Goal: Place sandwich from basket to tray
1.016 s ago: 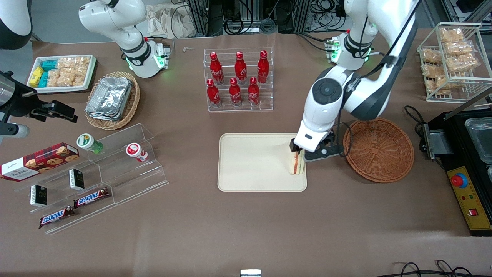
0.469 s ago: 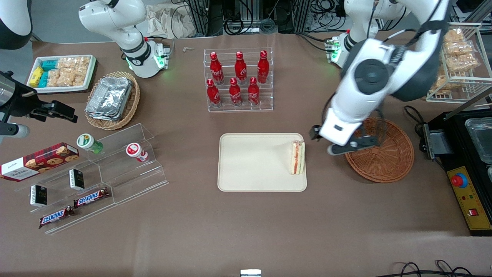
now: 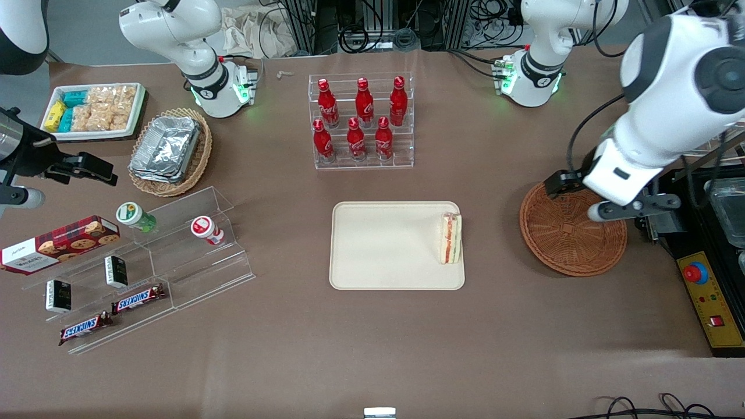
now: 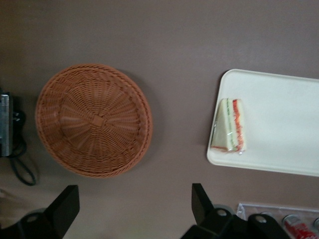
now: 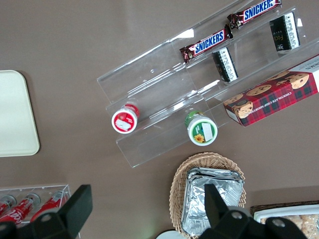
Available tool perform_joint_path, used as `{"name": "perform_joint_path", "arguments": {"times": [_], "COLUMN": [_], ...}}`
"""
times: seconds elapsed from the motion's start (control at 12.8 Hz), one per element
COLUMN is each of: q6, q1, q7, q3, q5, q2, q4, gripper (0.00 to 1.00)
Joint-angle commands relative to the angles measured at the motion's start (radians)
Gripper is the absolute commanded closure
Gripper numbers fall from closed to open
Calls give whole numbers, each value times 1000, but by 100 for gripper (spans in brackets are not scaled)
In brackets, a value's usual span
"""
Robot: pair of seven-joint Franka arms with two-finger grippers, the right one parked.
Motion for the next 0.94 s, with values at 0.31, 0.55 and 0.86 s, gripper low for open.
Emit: {"name": "perform_joint_path", "arguments": {"times": [0.31,0.55,0.86], "q6": [-17,-24,-28], "q1": [51,48,46], "q7": [247,232,238], "q3": [88,78,67], "q5": [-17,-10,6], "q2": [-171,-148,-148], "q4": [-121,-61,-61], "gripper": [0,0,0]}}
